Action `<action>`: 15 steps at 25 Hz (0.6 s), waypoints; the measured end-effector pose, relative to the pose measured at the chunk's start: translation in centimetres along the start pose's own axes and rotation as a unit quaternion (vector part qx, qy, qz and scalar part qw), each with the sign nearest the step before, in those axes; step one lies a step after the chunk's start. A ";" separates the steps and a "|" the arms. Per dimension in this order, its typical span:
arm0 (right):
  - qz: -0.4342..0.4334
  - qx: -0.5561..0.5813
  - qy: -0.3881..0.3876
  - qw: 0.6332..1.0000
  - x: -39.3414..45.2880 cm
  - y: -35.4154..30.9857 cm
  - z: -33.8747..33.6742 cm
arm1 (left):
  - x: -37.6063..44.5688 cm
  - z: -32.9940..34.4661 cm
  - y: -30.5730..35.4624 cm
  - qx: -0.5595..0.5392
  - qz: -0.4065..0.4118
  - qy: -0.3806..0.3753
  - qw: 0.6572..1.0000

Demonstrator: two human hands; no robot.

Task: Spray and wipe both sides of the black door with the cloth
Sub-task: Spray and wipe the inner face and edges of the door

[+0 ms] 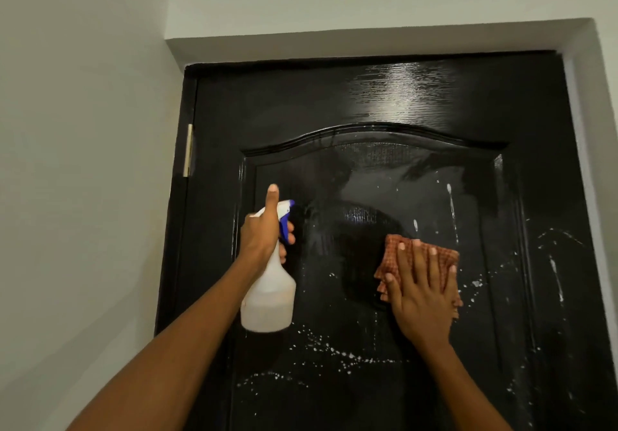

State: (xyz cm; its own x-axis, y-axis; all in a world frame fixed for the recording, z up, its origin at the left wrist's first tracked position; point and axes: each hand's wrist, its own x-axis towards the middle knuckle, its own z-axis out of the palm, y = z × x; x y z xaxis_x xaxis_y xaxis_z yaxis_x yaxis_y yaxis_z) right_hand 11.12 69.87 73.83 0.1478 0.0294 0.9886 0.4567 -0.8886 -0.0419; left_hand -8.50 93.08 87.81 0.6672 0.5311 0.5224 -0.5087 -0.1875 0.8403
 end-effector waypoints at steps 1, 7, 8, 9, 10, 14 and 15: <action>0.006 0.001 0.001 1.000 0.1 0.5 -0.1 | 0.0 0.8 0.8 0.001 0.008 -0.009 1.000; -0.089 -0.007 -0.034 0.995 -1.2 -0.7 0.2 | -1.0 4.5 3.1 0.030 0.024 -0.081 0.996; -0.111 -0.008 -0.040 0.993 -1.6 -1.2 0.5 | -1.1 5.0 3.3 0.034 0.028 -0.079 0.996; -0.120 -0.009 -0.043 0.992 -1.9 -1.9 0.7 | -1.1 5.3 3.4 0.036 0.032 -0.072 0.996; -0.116 -0.007 -0.043 0.992 -1.9 -2.4 0.9 | -0.9 5.6 3.4 0.038 0.036 -0.067 0.996; -0.092 -0.001 -0.039 0.995 -0.2 -4.0 1.2 | -0.5 4.6 2.8 0.060 0.039 -0.068 0.995; -0.094 0.000 -0.035 0.995 0.6 -4.3 1.2 | -0.5 4.1 2.5 0.070 0.043 -0.064 0.995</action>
State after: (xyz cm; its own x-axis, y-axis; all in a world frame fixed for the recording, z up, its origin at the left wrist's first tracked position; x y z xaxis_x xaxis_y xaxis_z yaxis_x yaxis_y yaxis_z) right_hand 10.31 74.21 74.38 0.1204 0.2274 0.9663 0.4824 -0.8641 0.1433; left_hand -7.90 88.98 90.27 0.6934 0.4003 0.5992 -0.4911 -0.3460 0.7994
